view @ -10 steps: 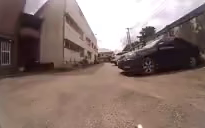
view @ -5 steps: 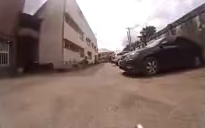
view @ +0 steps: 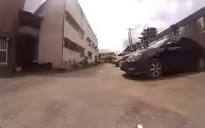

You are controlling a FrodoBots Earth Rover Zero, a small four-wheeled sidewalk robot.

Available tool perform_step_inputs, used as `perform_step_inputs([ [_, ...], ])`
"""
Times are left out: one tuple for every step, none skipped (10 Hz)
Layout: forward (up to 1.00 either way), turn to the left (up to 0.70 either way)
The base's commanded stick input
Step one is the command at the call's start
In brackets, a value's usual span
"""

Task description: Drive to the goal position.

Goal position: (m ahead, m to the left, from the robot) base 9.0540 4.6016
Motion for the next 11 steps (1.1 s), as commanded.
perform_step_inputs([
  [0.5,0.0],
  [0.5,0.0],
  [0.5,0.0],
  [0.5,0.0],
  [0.5,0.0],
  [0.5,0.0],
  [0.5,0.0],
  [0.5,0.0],
  [0.5,0.0],
  [0.5,0.0],
  [0.5,0.0],
])
